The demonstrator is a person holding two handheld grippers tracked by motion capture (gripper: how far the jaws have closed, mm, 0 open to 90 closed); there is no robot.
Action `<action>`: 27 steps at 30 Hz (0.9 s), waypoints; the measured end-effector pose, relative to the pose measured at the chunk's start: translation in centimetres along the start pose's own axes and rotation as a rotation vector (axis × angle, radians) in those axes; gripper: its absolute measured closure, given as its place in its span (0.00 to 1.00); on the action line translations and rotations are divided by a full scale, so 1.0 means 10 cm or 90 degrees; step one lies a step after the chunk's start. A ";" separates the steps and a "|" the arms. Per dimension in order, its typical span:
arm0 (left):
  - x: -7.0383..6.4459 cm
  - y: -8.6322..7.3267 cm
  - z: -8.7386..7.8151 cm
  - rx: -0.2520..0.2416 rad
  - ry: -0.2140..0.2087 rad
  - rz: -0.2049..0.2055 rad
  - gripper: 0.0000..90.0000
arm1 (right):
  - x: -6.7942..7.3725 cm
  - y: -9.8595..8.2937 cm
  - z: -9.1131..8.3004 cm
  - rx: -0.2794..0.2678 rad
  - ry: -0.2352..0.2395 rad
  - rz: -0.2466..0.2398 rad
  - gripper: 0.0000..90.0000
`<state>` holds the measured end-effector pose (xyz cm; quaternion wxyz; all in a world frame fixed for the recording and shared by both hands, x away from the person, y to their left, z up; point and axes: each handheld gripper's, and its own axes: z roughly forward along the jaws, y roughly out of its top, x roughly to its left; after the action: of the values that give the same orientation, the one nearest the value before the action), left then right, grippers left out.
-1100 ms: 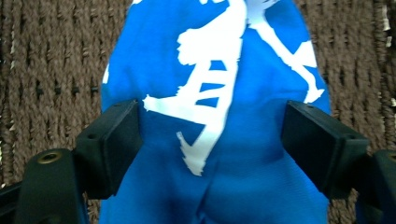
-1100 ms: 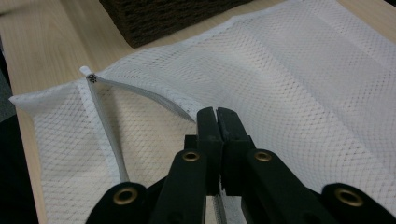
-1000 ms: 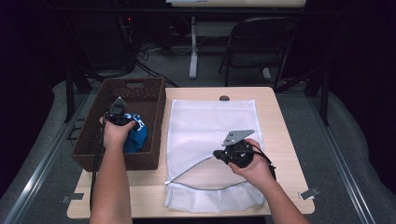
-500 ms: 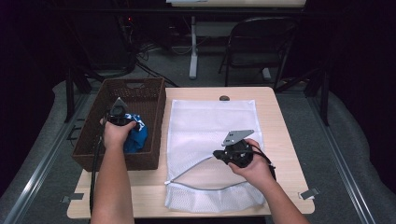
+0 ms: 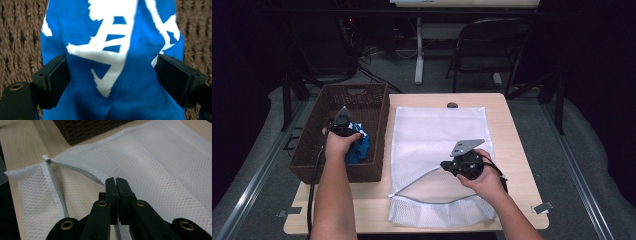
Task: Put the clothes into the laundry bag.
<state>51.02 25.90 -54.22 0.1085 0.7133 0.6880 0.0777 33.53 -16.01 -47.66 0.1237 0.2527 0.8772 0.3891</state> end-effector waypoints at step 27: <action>0.02 -0.06 0.06 -0.034 -0.026 0.005 0.18 | 0.00 0.00 0.00 -0.002 -0.002 0.002 0.99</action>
<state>50.63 26.06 -54.99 0.1410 0.7145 0.6804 0.0819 33.51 -16.07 -47.65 0.1250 0.2550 0.8759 0.3901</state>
